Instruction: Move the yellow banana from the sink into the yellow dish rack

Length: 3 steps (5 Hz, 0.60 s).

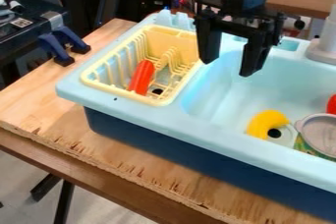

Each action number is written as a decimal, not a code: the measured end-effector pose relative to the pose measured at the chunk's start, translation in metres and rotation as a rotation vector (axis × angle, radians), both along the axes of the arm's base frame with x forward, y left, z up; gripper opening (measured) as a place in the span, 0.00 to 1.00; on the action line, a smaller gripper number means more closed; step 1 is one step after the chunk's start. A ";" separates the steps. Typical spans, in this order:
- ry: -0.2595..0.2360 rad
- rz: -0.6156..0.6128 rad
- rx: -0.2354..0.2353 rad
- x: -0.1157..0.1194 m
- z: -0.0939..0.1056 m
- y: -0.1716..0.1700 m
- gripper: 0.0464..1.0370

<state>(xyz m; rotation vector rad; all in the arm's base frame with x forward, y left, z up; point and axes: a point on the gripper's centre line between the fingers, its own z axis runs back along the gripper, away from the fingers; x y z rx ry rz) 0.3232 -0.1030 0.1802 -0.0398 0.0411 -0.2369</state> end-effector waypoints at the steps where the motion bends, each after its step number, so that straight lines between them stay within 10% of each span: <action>1: 0.040 -0.006 0.011 -0.001 -0.015 0.000 0.96; 3: -0.109 -0.098 -0.169 -0.013 -0.042 -0.008 0.96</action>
